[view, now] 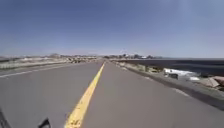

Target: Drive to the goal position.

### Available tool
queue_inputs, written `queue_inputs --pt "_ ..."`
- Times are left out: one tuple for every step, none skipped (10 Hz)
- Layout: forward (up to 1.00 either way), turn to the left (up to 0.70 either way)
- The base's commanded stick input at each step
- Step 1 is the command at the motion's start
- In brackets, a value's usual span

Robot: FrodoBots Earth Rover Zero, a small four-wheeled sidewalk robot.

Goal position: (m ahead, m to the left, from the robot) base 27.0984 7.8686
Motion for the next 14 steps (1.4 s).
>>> queue_inputs --pt "0.85 0.00" --pt "0.85 0.00" --pt "0.85 0.00" --pt "0.85 0.00" --pt "0.85 0.00" --pt "0.85 0.00" --pt "0.00 0.00" --pt "0.00 0.00" --pt "0.00 0.00" --pt "0.00 0.00" --pt "0.00 0.00" --pt "0.00 0.00" --pt "0.00 0.00" --pt "0.00 0.00"
